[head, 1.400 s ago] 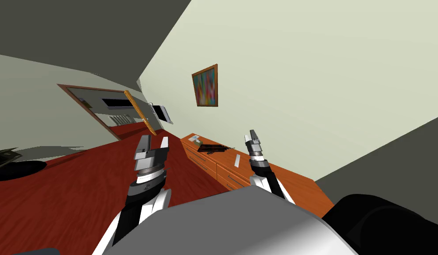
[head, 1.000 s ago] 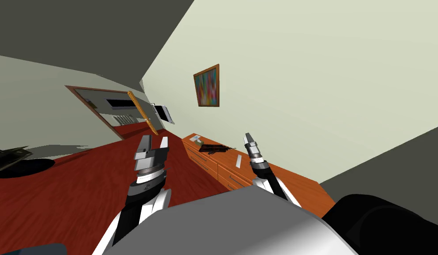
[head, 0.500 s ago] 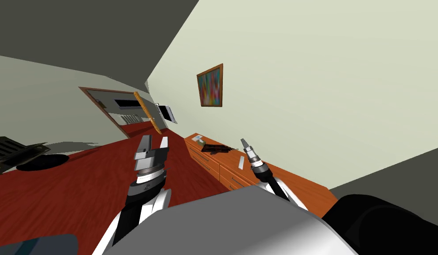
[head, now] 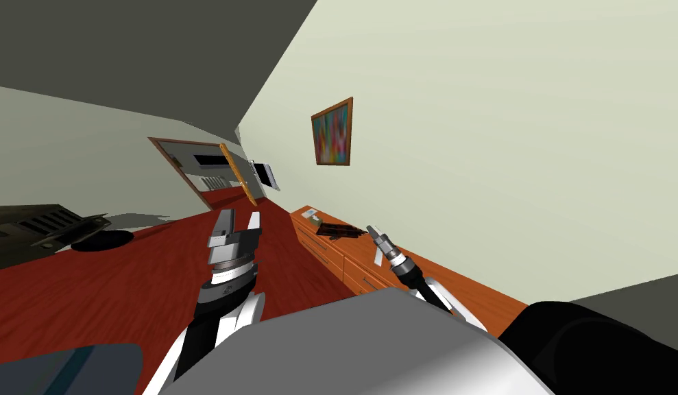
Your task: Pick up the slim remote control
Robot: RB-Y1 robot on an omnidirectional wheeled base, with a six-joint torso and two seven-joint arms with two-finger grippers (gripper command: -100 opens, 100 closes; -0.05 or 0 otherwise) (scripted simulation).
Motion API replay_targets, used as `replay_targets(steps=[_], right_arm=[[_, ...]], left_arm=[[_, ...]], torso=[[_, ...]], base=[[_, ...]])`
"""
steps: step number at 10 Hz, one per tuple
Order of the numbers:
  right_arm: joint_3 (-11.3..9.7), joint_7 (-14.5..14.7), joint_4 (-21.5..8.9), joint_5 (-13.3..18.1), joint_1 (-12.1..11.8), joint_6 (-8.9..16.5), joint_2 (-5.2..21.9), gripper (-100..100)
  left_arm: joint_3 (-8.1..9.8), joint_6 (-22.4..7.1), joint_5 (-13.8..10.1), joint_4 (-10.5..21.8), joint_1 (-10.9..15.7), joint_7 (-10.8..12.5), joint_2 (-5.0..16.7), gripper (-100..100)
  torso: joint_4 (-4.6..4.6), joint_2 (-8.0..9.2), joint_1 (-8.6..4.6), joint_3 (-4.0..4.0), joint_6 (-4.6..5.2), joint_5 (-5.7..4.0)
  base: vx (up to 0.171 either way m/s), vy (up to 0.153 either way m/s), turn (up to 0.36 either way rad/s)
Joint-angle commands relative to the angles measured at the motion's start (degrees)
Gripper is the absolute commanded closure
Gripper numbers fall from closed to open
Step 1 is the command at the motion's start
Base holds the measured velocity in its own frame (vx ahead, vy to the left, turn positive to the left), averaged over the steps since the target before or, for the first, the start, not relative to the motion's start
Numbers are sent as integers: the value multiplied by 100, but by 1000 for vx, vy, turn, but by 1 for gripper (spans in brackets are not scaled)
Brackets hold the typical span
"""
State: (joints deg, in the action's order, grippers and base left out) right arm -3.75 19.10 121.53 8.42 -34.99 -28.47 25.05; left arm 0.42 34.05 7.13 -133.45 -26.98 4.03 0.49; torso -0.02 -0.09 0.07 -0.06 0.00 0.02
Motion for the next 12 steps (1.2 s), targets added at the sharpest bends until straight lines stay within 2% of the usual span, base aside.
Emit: replay_targets(steps=[1, 2, 3, 4, 5, 8, 9, 11, 12], right_arm=[[-110, 188, -235, 192, -50, -43, 286, -100], [-193, 336, -449, 353, -71, -70, 475, -100], [-193, 336, -449, 353, -71, -70, 533, -100], [-288, 490, -677, 521, -86, -93, 762, -100], [-288, 490, -677, 521, -86, -93, 769, -100], [-639, 965, -1312, 1052, -91, -134, 1370, -100], [-639, 978, -1438, 1066, -91, -134, 1452, -100], [-926, 1318, -1882, 1428, -56, -133, 1849, -100], [-926, 1318, -1960, 1453, -56, -133, 1873, -100]], left_arm=[[0, 0, 0, 0, 0, 0, 0, 0], [0, 0, 0, 0, 0, 0, 0, 0], [0, 0, 0, 0, 1, 0, 0, 0], [0, 0, 0, 0, 0, 0, 0, 0], [0, 0, 0, 0, 0, 0, 0, 0], [0, 0, 0, 0, 1, 0, 0, 0], [0, 0, 0, 0, 0, 0, 0, 0], [0, 0, 0, 0, 0, 0, 0, 0], [0, 0, 0, 0, 1, 0, 0, 0]], torso=[[0, 0, 0, 0, 0, 0], [0, 2, 1, 1, -1, 0], [0, 1, 3, 1, -2, 1], [1, 2, 0, 1, 1, 0], [0, 2, 2, 1, -1, 0], [0, -2, 4, -1, -3, 1], [-1, -3, 6, -2, -1, 1], [1, 3, -2, 2, -1, 0], [1, 1, -1, 1, -3, 0]], base=[[15, 30, 100], [19, 35, 211], [19, 20, 69], [19, 28, 106], [18, 20, 69], [27, 34, 227], [23, 22, 60], [20, 18, 255], [21, 7, 75]])
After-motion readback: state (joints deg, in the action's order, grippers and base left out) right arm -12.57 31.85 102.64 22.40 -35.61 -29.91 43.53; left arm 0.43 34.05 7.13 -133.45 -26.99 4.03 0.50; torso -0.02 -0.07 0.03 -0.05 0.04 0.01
